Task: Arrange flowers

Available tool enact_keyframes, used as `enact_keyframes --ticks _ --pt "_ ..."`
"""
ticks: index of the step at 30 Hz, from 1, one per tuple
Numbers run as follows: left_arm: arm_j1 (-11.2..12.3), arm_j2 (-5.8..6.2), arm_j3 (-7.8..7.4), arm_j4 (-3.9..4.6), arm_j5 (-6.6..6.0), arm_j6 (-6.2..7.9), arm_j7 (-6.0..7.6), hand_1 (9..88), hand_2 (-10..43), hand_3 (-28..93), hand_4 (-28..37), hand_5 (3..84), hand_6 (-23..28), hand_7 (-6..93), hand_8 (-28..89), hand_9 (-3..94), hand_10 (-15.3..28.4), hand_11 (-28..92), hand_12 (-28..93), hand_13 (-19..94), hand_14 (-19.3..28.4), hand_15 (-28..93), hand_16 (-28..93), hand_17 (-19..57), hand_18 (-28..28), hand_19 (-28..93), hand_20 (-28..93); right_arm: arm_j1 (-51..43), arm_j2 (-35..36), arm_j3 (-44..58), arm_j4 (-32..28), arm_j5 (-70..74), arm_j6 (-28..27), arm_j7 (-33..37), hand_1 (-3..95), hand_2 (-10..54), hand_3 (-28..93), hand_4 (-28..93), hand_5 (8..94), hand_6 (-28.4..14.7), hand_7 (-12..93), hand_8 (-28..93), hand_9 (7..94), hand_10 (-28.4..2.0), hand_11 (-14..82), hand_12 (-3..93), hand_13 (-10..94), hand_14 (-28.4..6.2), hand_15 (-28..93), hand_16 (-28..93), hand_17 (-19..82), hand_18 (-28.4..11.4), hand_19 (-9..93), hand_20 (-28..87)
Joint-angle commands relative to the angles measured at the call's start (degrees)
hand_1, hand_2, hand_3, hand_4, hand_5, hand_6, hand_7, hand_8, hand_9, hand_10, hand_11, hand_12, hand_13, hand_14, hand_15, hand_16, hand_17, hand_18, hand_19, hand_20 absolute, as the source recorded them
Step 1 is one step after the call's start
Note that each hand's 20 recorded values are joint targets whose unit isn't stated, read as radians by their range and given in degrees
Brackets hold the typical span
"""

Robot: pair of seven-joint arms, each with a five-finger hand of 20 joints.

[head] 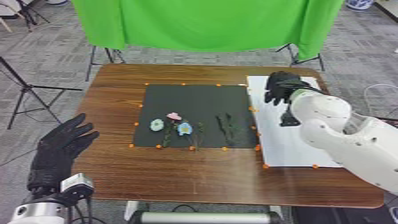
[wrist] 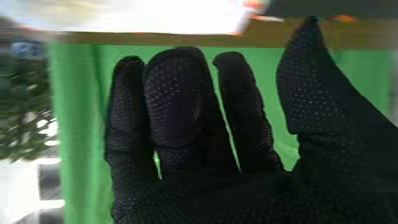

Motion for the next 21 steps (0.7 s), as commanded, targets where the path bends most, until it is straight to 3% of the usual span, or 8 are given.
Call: enact_keyframes --ticks 1,4,6,10,21 --pt "0.6 0.03 0.34 -0.21 -0.41 0.46 0.56 24.9 5.9 83 -20.3 41.0 11.3 15.3 -10 36.7 19.7 28 9 28 26.6 54 -11 -8.8 22.6 61 1 3.0 3.2 -2.5 3.3 1.4 -0.7 3.5 31.8 -8.3 93 -28 48.4 -1.3 23 -16 53.2 -13.9 17.1 13.0 69 -5.9 82 11 30 -18.5 93 1" --pt "-0.1 0.04 0.57 0.0 -0.22 0.34 0.04 24.9 6.0 83 -20.3 41.0 11.3 15.3 -10 36.8 19.8 28 9 28 26.6 54 -11 -8.8 22.6 61 1 3.7 4.4 -3.9 4.1 2.5 0.2 4.5 31.8 -8.3 93 -28 47.9 -1.2 23 -16 52.9 -13.9 16.8 13.1 69 -5.9 83 10 31 -18.5 93 1" --pt "0.6 0.22 0.61 -0.02 -0.58 0.61 0.9 24.9 5.9 83 -20.2 41.0 11.2 15.4 -10 36.7 19.8 28 9 28 26.6 54 -11 -8.8 22.6 60 1 3.5 4.1 -4.0 4.8 2.9 -0.2 4.7 31.9 -8.4 93 -28 47.9 -1.1 23 -16 52.9 -13.8 16.7 13.1 69 -5.9 84 10 31 -18.5 93 1" --pt "0.3 -0.22 0.42 -0.03 -0.17 0.07 -0.11 24.8 6.0 83 -20.2 41.0 11.2 15.5 -10 36.8 19.8 28 9 28 26.7 54 -11 -8.9 22.6 61 1 1.4 3.5 -2.2 4.6 2.5 -1.5 4.6 31.9 -8.4 93 -28 48.0 -1.0 23 -16 53.0 -13.8 16.5 13.1 69 -6.0 84 10 31 -18.6 93 1" --pt "-0.6 -0.27 0.4 0.4 0.18 -0.93 -1.08 24.9 6.0 83 -20.2 41.0 11.2 15.6 -10 36.7 19.7 28 9 28 26.6 54 -11 -8.8 22.6 61 1 -0.2 3.1 -2.2 4.3 2.4 -1.9 4.8 32.0 -8.2 93 -28 48.8 -0.9 23 -16 53.9 -13.6 16.5 13.1 70 -6.0 85 10 31 -18.7 93 1"
